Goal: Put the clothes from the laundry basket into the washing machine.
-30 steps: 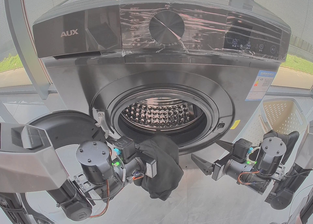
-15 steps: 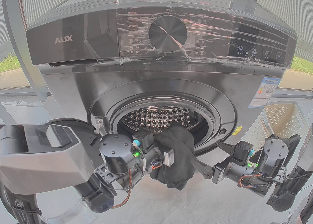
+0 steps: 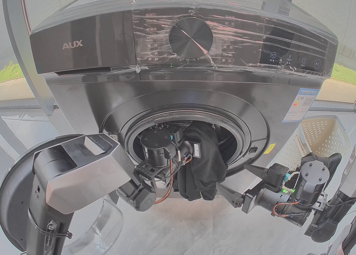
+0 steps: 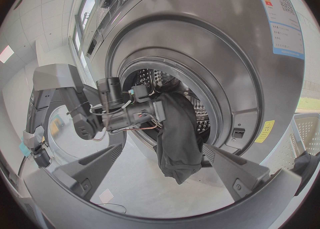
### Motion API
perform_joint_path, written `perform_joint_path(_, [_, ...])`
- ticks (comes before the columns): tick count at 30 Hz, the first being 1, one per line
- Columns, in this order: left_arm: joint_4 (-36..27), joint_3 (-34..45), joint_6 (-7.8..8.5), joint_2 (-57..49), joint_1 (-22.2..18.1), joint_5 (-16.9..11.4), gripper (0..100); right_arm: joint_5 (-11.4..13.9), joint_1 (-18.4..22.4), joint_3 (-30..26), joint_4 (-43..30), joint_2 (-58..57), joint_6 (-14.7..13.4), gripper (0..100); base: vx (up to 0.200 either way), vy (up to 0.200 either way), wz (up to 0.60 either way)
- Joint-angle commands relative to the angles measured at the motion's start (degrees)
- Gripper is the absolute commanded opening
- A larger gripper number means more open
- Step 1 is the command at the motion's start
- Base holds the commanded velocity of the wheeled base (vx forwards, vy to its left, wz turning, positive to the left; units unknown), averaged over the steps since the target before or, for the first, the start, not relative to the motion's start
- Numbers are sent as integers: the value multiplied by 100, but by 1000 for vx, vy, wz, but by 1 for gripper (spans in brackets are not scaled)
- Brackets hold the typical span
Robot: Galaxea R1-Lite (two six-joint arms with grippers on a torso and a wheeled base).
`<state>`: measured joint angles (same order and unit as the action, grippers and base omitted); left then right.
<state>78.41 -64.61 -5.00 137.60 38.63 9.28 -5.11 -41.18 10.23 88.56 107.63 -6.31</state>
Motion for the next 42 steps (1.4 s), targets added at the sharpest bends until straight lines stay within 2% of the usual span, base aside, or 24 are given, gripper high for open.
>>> perform_joint_path(1, [-564,-1115,43,769,-145,197,0,1,-74,-30,3,21,-1,100,0,0,0])
perform_joint_path(3, [-766,-1748,131,1103,-216,382,0,1,-74,-30,3,30,-1,100,0,0,0])
perform_joint_path(6, [-1029,-2521,298,1551,-260,435,0,1,-74,-30,3,47,-1,100,0,0,0])
perform_joint_path(11, [-1733,-3901,289,2184,-409,470,0,1,-48,-38,3,39,-1,100,0,0,0])
perform_joint_path(14, [-2242,-4974,289,2544,-576,681,0,1,-22,-47,3,39,-1,100,0,0,0])
perform_joint_path(17, [-2576,-4998,280,2571,-708,733,0,10,-22,-47,3,39,-1,100,0,0,0])
perform_joint_path(27, [-2559,-4998,280,2509,-778,751,0,1,-39,-38,3,47,-1,100,0,0,0])
perform_joint_path(28, [-2559,-4998,280,2509,-778,751,100,10,-22,-38,3,47,-1,100,0,0,0])
perform_joint_path(33, [-2524,-4974,245,2245,-708,760,100,10,-4,-47,3,47,-1,100,0,0,0])
perform_joint_path(37, [-2664,-4024,192,1498,-567,742,100,10,-4,-47,3,39,-1,100,0,0,0])
perform_joint_path(39, [-2875,-3312,87,997,-435,681,100,10,-4,-38,3,39,-1,100,0,0,0])
perform_joint_path(42, [-3086,-2662,8,567,-304,558,100,10,-4,-47,3,39,-1,100,0,0,0])
